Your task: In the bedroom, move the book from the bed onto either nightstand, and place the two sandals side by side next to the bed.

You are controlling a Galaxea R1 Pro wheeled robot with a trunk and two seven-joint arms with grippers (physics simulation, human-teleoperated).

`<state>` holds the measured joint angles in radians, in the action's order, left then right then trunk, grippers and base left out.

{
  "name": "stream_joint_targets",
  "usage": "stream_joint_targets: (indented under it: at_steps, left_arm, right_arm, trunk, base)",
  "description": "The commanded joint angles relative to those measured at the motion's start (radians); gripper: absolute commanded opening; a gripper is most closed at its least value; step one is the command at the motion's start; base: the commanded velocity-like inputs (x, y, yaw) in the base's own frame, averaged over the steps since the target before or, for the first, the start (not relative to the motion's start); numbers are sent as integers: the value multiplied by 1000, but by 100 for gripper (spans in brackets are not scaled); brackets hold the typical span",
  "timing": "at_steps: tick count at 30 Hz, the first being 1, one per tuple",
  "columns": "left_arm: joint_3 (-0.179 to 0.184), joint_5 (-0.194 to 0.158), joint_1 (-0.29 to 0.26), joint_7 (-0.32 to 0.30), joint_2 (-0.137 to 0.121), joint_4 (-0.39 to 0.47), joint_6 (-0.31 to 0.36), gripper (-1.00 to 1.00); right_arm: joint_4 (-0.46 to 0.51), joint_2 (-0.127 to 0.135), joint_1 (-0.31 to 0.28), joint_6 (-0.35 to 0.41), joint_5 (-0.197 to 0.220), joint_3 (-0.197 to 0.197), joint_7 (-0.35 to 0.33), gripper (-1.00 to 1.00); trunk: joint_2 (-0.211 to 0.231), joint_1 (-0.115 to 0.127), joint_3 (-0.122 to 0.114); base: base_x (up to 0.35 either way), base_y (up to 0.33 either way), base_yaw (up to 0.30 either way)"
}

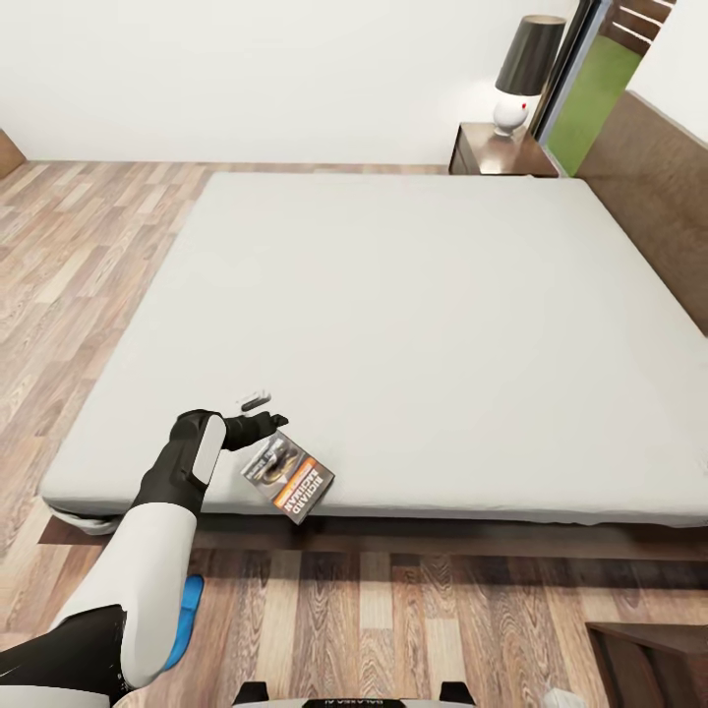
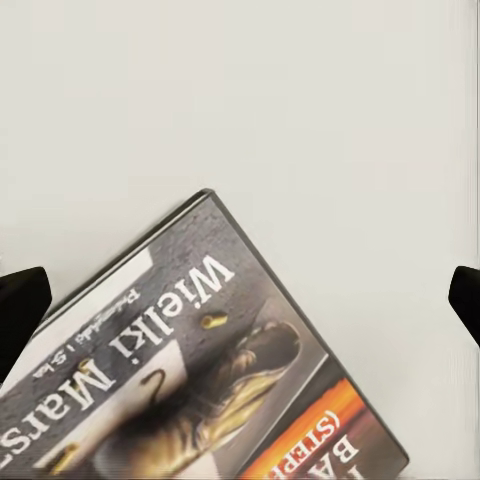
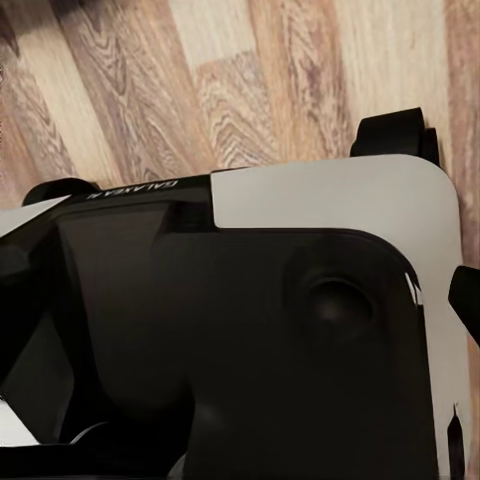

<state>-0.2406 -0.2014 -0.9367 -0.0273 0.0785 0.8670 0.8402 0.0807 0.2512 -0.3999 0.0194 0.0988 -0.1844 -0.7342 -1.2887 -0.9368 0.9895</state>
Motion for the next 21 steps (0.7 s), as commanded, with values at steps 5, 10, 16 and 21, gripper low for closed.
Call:
stream_joint_targets:
  at_steps: [5,10,16,21]
  left_arm:
    - [-5,0,0,-4,-1,0,6,100]
    - [-8,-1,1,-7,-15,0,8,100]
    - [-8,-1,2,-68,-25,0,10,100]
    - [-9,-2,2,-121,-49,1,12,100]
  right_arm:
    - [-1,0,0,2,10,3,-4,100]
    - [-1,0,0,2,10,3,-4,100]
    - [-2,0,0,2,10,4,-4,100]
    - [-2,0,0,2,10,4,-4,100]
  trunk:
    - [35,19,-15]
    - [70,38,-31]
    - [112,61,-50]
    - [147,81,-65]
  base:
    - [0,0,0]
    - [0,0,0]
    - [0,0,0]
    - [0,0,0]
